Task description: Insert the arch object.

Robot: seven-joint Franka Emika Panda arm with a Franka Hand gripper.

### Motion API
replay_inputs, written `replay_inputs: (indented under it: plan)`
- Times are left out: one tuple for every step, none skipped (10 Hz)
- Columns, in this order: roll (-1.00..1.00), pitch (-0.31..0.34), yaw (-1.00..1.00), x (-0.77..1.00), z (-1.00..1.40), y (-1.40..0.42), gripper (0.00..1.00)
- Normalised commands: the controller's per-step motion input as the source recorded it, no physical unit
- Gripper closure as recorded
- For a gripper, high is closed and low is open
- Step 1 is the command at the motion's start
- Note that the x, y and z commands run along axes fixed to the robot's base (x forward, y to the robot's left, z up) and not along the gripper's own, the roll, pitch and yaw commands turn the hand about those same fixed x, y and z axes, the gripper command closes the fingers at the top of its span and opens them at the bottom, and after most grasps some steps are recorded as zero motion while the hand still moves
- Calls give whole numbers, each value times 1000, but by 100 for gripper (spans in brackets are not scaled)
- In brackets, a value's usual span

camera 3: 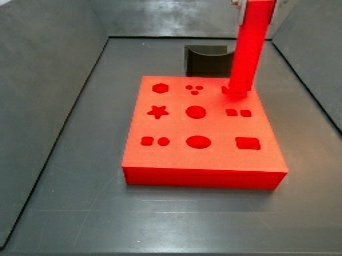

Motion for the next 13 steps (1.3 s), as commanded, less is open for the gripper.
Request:
replay_inputs:
  plan:
    - [0, 0, 0, 46, -34, 0, 100]
    - [53, 0, 86, 120, -160, 31, 100]
    - [20, 0, 91, 0, -186, 43, 100]
    - [0, 0, 0, -191, -106, 9, 100]
    - [0, -3, 0, -280, -91, 0, 100]
    - [0, -19, 0, -177, -77, 0, 100]
    - [0, -27, 0, -114, -69, 0, 100]
    - [0, -31, 0, -69, -111, 0, 100]
    - [37, -20, 143, 0, -211, 0, 100]
    - [140, 0, 286, 40, -283, 0, 100]
    - [93, 0, 263, 146, -391, 0, 100]
    - [80, -16, 266, 160, -460, 0, 100]
    - [71, -34, 211, 103, -489, 0, 100]
